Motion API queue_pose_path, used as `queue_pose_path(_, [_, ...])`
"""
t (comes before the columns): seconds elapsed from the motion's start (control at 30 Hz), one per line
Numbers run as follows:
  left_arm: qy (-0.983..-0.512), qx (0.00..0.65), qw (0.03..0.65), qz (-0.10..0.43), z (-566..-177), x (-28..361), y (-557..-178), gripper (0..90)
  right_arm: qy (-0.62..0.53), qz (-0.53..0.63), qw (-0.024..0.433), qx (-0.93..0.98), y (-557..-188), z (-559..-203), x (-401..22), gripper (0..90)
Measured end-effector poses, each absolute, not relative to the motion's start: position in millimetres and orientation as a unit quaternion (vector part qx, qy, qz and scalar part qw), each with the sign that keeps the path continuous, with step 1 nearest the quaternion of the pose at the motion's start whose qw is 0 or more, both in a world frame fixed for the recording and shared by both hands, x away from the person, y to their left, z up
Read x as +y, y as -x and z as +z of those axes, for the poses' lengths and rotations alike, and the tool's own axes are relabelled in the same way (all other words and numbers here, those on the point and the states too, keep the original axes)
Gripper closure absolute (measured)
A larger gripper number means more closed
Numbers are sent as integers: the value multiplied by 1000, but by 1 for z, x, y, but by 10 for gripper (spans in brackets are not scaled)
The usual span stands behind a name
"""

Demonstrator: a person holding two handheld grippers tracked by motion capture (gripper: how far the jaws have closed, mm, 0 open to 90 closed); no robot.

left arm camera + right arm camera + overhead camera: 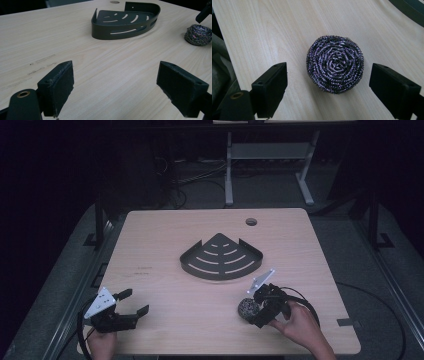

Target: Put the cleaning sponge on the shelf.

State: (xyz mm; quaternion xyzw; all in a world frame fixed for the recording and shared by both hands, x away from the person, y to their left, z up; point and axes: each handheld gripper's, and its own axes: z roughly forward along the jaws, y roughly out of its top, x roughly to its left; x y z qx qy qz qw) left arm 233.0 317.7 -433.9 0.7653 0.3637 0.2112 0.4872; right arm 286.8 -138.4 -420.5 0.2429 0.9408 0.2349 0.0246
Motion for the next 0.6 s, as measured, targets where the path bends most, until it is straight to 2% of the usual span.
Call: queue_pose_path(0.6, [-764, 364, 489, 211, -434, 318, -233, 137, -241, 204, 19, 949, -299, -433, -126, 145])
